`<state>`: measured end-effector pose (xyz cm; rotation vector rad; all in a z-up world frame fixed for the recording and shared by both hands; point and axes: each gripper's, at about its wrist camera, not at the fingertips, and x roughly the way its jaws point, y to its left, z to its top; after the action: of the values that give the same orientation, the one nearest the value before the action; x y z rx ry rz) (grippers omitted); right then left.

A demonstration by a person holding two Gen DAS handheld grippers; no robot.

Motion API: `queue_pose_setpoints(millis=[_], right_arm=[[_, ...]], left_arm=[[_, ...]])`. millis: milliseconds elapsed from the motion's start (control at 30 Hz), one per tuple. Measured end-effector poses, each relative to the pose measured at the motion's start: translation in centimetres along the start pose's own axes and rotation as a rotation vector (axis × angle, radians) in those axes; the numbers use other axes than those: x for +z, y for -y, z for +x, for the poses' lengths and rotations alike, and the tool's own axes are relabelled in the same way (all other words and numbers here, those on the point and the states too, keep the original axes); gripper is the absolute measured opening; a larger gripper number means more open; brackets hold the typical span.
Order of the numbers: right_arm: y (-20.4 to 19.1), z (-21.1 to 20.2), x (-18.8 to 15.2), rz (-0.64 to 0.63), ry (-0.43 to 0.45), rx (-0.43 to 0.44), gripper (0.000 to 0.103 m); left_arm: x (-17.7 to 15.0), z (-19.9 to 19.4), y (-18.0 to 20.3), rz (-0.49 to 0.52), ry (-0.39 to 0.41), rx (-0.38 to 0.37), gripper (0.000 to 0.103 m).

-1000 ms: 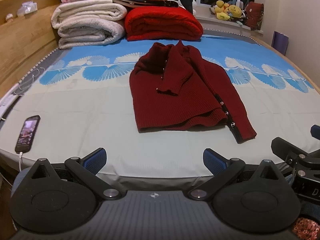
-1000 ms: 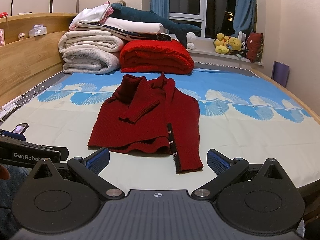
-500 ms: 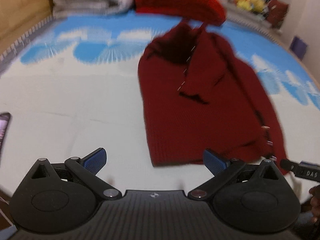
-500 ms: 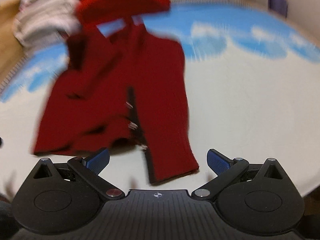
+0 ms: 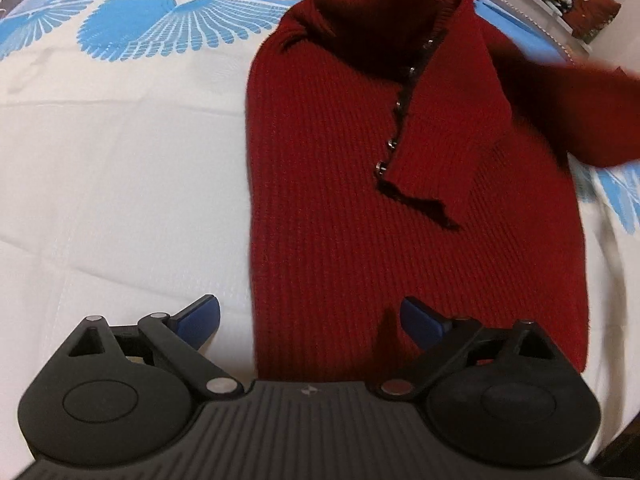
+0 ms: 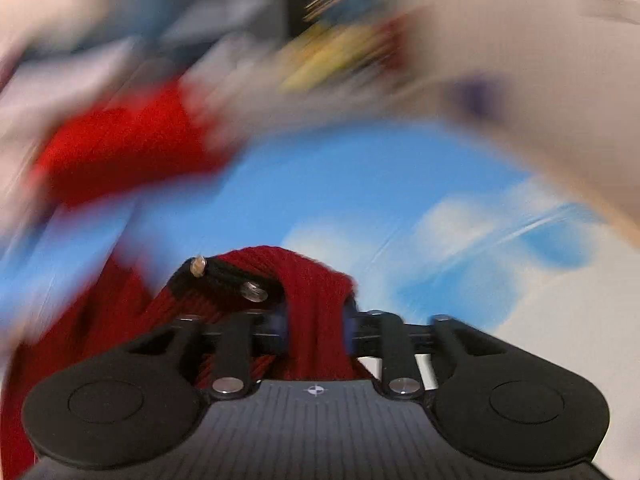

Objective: Fold small clothes
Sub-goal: 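Grasp the sweater hem with the left tool while the right tool grasps the collar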

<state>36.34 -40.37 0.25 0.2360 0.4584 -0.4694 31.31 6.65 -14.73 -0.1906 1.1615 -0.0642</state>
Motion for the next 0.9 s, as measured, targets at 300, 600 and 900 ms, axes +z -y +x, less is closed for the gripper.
queue_pose_setpoints(millis=[300, 600, 900], right_arm=[[0.4, 0.2, -15.4, -0.117, -0.54, 0.336, 0.089], [-2.0, -5.5, -20.8, -0.266, -0.493, 0.431, 0.016], [12.5, -8.6, -15.6, 0.075, -0.359, 0.281, 0.006]], left_arm=[[0.0, 0.6, -0.1, 0.046, -0.002, -0.013, 0.1], [0.0, -1.5, -0.8, 0.049, 0.117, -0.07, 0.019], [-0.8, -3.7, -9.1, -0.084, 0.081, -0.043, 0.017]])
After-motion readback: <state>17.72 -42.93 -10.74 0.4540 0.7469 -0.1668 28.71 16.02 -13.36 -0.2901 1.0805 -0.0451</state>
